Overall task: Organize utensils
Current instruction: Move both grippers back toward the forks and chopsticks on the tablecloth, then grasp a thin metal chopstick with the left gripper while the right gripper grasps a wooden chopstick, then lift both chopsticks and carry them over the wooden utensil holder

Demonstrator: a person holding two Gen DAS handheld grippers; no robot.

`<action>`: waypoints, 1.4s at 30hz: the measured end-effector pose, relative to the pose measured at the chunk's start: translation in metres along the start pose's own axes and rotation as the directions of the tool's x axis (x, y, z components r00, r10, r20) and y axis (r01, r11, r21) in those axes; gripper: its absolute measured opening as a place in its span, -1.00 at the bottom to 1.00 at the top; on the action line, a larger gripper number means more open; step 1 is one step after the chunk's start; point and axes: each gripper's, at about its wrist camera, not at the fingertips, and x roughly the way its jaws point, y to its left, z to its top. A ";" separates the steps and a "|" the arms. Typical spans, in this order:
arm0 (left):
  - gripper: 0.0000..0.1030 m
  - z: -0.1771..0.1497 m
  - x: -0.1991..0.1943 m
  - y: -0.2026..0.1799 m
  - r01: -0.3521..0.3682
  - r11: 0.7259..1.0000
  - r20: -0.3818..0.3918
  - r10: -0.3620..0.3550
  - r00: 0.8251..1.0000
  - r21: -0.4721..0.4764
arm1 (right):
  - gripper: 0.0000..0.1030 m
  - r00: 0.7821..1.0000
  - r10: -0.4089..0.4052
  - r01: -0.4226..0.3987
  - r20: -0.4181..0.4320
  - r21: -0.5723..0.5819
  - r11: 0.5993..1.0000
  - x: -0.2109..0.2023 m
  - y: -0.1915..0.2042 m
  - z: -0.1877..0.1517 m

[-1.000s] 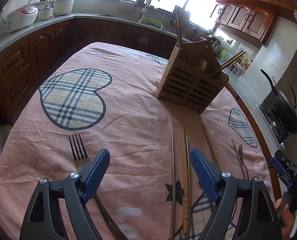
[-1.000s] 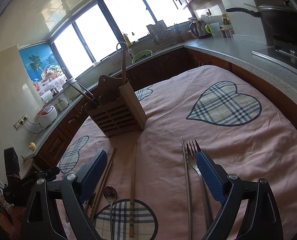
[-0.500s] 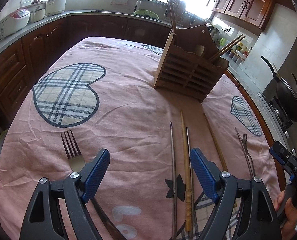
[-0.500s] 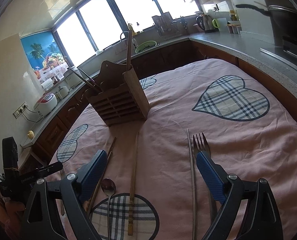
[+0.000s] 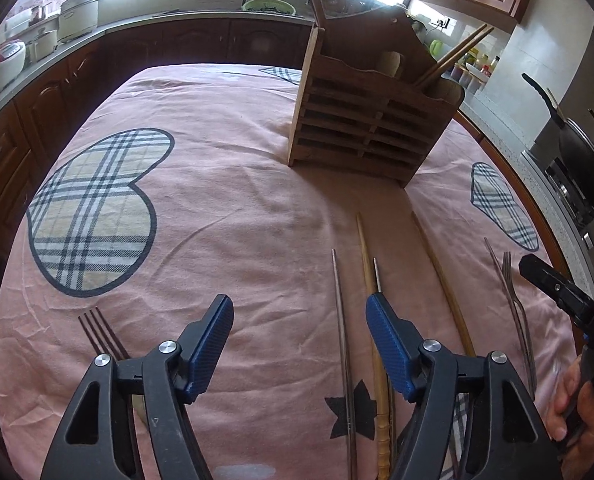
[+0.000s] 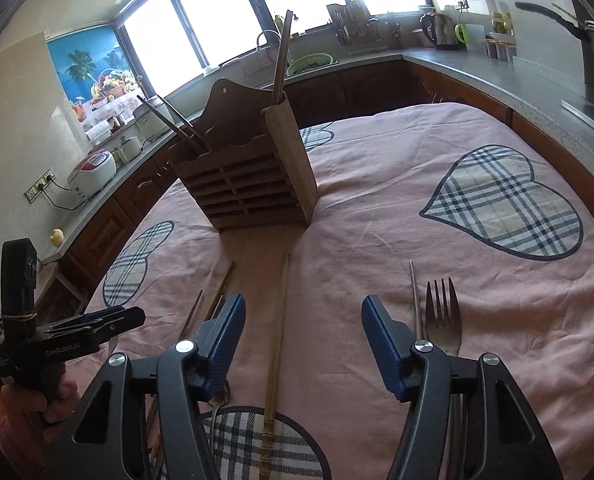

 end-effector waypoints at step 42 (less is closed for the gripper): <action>-0.95 0.027 0.018 0.006 0.072 0.997 0.013 -0.072 0.997 0.028 | -0.92 0.996 0.008 -0.021 -0.091 -0.140 0.990 0.050 0.024 0.039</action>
